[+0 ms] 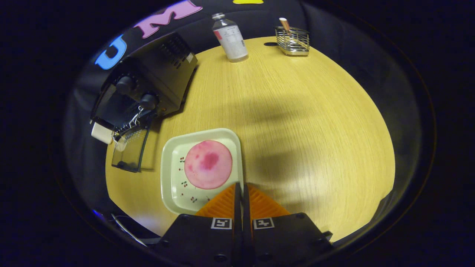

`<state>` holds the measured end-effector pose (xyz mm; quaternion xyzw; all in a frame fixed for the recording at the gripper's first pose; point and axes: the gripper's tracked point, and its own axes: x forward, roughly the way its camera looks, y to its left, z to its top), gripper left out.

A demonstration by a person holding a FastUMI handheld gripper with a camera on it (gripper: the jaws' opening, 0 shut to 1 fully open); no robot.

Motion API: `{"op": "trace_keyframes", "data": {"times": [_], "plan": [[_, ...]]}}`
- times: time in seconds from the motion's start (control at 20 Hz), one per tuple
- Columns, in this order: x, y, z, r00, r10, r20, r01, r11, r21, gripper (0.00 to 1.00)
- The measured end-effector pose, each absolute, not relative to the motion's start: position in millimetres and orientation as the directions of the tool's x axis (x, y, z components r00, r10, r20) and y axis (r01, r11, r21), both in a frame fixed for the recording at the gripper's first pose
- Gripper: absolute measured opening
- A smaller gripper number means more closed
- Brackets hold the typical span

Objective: Open the toaster oven, put the food inside, and close the toaster oven door.

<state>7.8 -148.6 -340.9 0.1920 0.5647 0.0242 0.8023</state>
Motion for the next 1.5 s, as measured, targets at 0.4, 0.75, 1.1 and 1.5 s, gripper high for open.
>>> {"op": "trace_keyframes", "data": {"times": [0.4, 0.75, 1.1, 1.5], "plan": [[-8, -136, -316, 0.408, 0.381, -0.83, 0.37, 0.762, 0.532, 0.06], [-20, -133, -296, 0.484, 0.409, -0.774, 0.521, 0.576, 0.63, 0.06], [-29, -116, -265, 0.585, 0.394, -0.709, 0.566, 0.428, 0.705, 0.06], [-21, -41, -226, 0.667, 0.407, -0.624, 0.517, 0.35, 0.781, 0.06]]}}
